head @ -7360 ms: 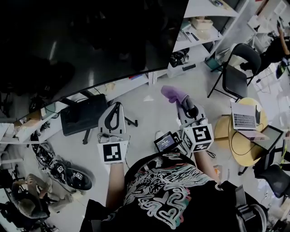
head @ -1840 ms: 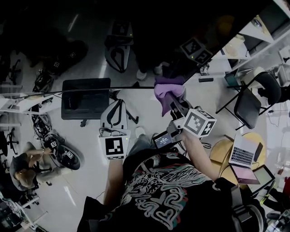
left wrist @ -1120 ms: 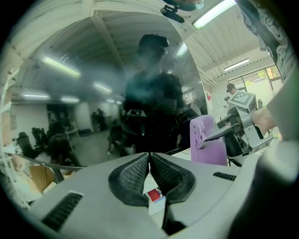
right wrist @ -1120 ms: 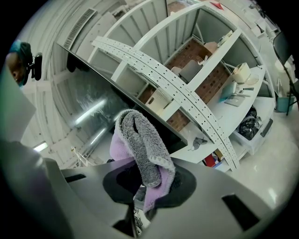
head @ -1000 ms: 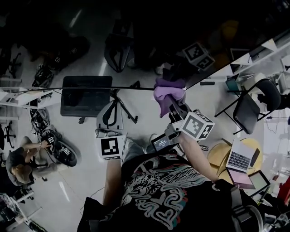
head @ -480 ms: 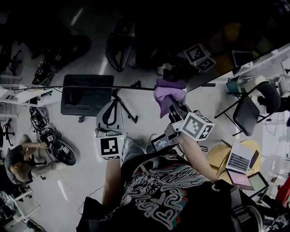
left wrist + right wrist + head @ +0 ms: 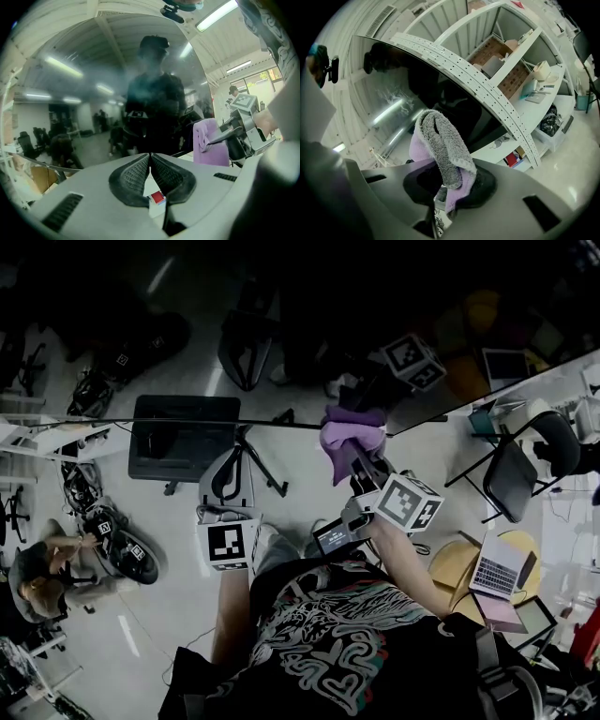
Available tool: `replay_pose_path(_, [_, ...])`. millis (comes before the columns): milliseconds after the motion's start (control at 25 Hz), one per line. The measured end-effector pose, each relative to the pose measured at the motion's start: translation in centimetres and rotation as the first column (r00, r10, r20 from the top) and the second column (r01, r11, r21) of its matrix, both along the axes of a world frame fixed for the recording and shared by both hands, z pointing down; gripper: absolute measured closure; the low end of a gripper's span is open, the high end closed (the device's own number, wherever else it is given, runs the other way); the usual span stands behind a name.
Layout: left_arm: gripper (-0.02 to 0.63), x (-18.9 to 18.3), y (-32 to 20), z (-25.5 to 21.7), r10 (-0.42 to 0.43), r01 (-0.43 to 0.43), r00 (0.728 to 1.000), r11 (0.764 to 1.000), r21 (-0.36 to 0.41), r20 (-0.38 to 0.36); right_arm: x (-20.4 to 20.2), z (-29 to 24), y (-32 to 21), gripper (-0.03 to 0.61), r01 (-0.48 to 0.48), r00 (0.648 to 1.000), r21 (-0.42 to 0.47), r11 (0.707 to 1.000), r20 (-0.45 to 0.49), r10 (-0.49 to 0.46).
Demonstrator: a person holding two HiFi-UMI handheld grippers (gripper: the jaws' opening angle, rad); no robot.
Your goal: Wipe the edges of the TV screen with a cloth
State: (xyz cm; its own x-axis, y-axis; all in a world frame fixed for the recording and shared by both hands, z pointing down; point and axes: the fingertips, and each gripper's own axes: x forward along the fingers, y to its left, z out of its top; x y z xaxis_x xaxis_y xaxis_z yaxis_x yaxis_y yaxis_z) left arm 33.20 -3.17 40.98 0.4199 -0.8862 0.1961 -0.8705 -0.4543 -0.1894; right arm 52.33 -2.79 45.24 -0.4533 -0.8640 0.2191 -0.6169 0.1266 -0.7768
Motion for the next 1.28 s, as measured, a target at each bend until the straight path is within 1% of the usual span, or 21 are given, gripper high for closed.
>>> replay_pose_path(200, [0.592,-1.9,0.4,0.2,0.003,-0.003,1.000,1.000,-0.002,-0.010,-1.6,0.0,0.2,0.502,-0.010,1.000,0.001,1.000,-0.002,0.010])
replay_pose_path(720, [0.592,-6.0,-0.6,0.0,0.009,-0.009,1.000,1.000,-0.006,-0.027,-4.4,0.2,-0.8,0.502,-0.045,0.999,-0.019,0.999,-0.018,0.045])
replay_pose_path(1000, [0.592,-9.3,-1.6,0.2,0.011,-0.011,0.999,1.000,-0.009,-0.039,-7.2,0.6,-1.9,0.502,-0.059,0.998,-0.027,0.998,-0.028,0.059])
replay_pose_path(1280, [0.591,-10.4,-1.3,-0.1,0.015,-0.015,0.999,1.000,-0.003,-0.046,-7.8,0.4,-2.0,0.502,-0.070,0.997,-0.030,0.997,-0.034,0.069])
